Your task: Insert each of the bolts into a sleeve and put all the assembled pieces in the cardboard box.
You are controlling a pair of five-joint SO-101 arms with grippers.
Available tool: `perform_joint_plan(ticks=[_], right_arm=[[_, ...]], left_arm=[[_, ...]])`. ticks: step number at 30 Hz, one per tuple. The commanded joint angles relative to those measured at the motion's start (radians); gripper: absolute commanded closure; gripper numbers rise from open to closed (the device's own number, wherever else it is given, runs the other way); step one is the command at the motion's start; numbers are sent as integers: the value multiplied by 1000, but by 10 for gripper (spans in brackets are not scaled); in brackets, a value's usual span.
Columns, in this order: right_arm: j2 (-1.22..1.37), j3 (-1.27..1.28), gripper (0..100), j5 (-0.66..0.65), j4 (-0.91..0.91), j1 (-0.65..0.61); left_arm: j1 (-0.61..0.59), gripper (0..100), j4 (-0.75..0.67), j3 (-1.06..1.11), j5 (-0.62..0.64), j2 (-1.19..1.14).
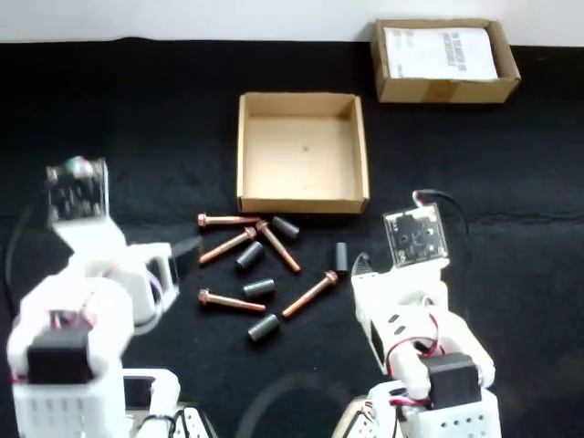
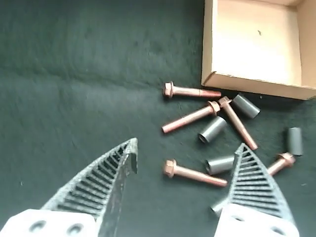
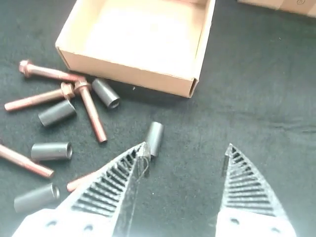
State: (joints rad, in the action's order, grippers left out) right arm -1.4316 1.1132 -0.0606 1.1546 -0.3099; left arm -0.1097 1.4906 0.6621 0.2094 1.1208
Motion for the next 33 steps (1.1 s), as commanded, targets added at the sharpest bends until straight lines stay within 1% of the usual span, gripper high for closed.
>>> perform_joint_plan(ticks=[1,4,10,15,19,20,22,30,33], right_arm=[[124,-110,770,-2,33,10],[277,-234,770,2,79,7],[572,-453,770,2,183,7],[763,-533,771,3,225,7],[883,-568,771,5,216,7],[909,-582,771,5,214,7],[964,-613,771,5,213,7],[1144,-668,771,9,117,10],[1211,-668,771,78,64,12]], left_arm=[[76,688,103,-200,80,-236],[162,688,164,-231,149,-328],[280,691,172,-228,235,-378],[286,691,170,-228,284,-380],[289,687,169,-182,273,-380],[289,687,167,-150,247,-380],[289,691,109,-81,213,-380],[269,687,-114,136,210,-380],[269,687,-147,171,212,-381]])
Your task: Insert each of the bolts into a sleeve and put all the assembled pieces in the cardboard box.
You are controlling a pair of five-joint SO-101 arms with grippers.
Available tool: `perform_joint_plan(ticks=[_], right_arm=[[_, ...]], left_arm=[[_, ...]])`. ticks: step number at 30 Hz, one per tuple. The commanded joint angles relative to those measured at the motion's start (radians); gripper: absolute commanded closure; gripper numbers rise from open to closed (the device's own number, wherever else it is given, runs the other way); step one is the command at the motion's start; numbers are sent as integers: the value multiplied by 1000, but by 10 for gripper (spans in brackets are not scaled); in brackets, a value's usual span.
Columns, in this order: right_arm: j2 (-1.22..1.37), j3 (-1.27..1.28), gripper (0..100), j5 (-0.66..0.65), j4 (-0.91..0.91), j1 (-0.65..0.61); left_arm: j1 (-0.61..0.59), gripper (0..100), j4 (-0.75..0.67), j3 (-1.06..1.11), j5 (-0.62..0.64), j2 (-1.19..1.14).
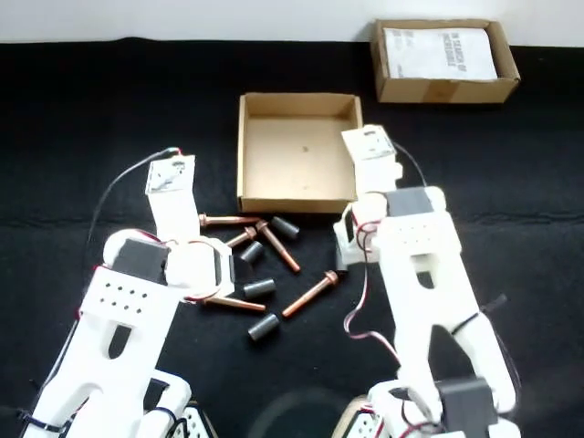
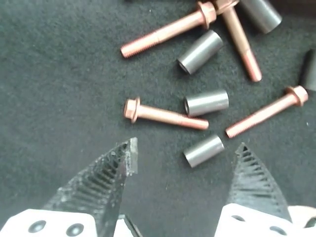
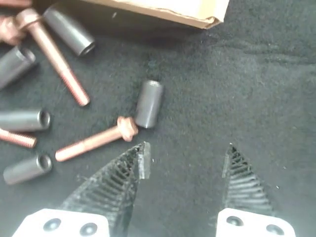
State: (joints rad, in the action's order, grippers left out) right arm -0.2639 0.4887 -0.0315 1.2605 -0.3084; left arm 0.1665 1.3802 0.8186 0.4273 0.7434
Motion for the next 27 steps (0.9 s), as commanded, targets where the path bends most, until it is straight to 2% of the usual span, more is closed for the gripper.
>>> perform_joint_plan(ticks=[1,12,22,27], right_arm=[[65,-44,771,66,-59,10],[208,-44,771,327,-208,-1],[211,-33,771,334,-202,-205],[213,-33,771,334,-203,-220]], left_arm=[[-7,687,-40,22,-6,-4],[-19,687,-48,97,-2,-4],[-58,687,-72,113,-2,-4],[-58,687,-75,139,-6,-4]])
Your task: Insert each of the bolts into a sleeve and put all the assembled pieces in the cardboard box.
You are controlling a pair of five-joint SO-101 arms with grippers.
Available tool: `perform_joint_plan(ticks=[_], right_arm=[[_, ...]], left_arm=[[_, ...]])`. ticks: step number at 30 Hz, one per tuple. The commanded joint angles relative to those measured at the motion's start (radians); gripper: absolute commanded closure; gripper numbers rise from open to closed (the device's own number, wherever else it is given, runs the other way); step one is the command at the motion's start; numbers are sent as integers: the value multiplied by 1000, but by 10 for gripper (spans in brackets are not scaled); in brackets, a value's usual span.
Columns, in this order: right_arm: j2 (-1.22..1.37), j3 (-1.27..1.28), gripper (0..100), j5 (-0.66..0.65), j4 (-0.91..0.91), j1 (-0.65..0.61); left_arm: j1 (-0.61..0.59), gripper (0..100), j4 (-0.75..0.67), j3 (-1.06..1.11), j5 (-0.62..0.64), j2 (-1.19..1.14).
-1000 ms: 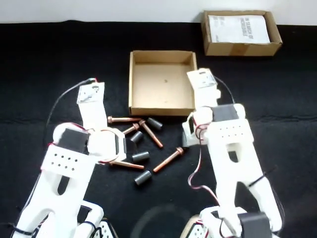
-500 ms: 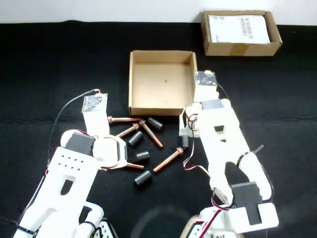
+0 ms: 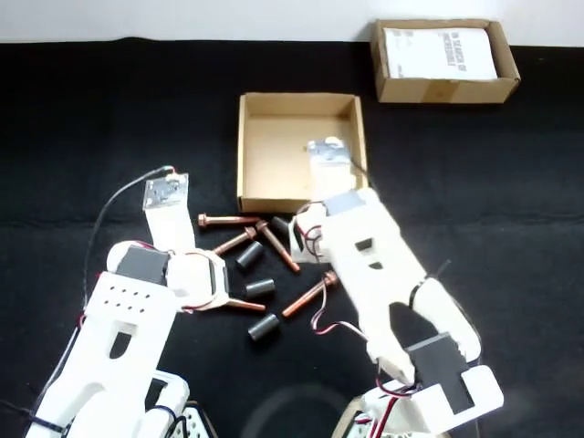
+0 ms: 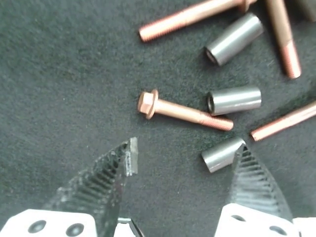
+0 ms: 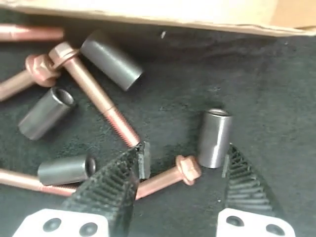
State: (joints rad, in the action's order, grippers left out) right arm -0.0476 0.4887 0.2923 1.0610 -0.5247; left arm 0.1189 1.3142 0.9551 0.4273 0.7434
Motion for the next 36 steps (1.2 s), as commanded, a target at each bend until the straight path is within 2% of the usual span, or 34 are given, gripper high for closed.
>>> perform_joint_plan(ticks=[1,10,28,30,34,36], right_arm=[[-4,-33,771,9,-4,10],[117,-44,771,-41,-10,130],[170,-42,772,-38,-130,94],[188,-44,805,-34,-142,96],[229,-85,970,-40,-134,101],[245,-105,991,-41,-130,102]], left_arm=[[-10,687,-11,7,-6,-4],[-10,687,-81,56,-6,-4],[-8,687,-95,76,-8,-5],[-8,687,-124,111,-8,-5],[-8,687,-187,182,-8,-5],[-8,687,-193,189,-9,-5]])
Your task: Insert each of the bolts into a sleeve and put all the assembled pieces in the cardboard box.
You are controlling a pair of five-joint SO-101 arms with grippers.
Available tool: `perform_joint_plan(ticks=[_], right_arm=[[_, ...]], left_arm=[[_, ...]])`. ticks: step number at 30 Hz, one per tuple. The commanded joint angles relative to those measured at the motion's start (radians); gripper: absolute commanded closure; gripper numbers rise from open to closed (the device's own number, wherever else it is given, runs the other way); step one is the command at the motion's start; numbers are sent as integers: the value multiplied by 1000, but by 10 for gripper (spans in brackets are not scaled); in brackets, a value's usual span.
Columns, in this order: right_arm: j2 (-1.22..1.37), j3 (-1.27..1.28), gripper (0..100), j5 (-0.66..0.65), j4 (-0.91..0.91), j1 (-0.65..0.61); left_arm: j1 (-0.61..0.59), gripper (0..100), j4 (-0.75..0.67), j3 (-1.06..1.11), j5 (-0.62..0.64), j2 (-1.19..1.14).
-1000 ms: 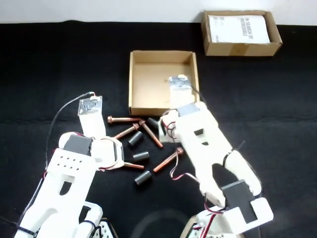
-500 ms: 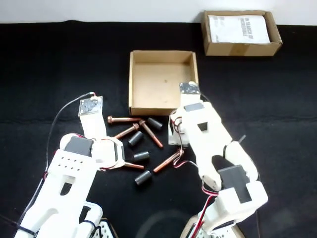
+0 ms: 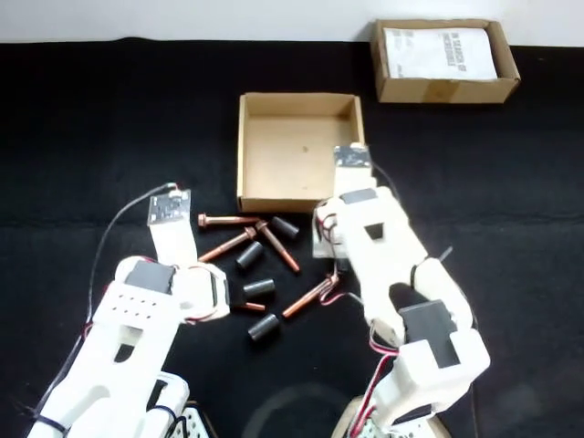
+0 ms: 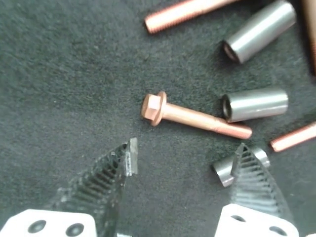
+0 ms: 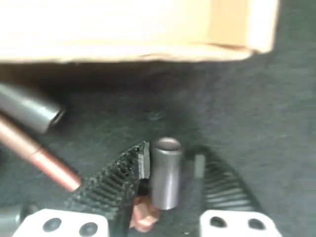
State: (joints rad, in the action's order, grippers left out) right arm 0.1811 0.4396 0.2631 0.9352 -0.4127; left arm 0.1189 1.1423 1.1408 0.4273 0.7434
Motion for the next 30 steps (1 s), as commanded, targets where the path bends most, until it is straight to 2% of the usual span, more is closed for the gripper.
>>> perform_joint_plan(ticks=[1,6,9,21,25,30], right_arm=[[21,-59,988,-11,-2,-7],[27,-65,991,-9,10,22],[27,-122,991,-9,76,42],[27,-708,991,-11,556,74],[28,-840,991,-11,634,74],[31,-857,991,-5,634,74]], left_arm=[[-8,687,-21,2,-9,-5],[-7,687,-21,1,-9,-4],[-7,687,-21,1,-9,-4],[2,687,-40,-87,2,-4],[2,687,-60,-91,140,-4],[4,691,-92,-73,299,-5]])
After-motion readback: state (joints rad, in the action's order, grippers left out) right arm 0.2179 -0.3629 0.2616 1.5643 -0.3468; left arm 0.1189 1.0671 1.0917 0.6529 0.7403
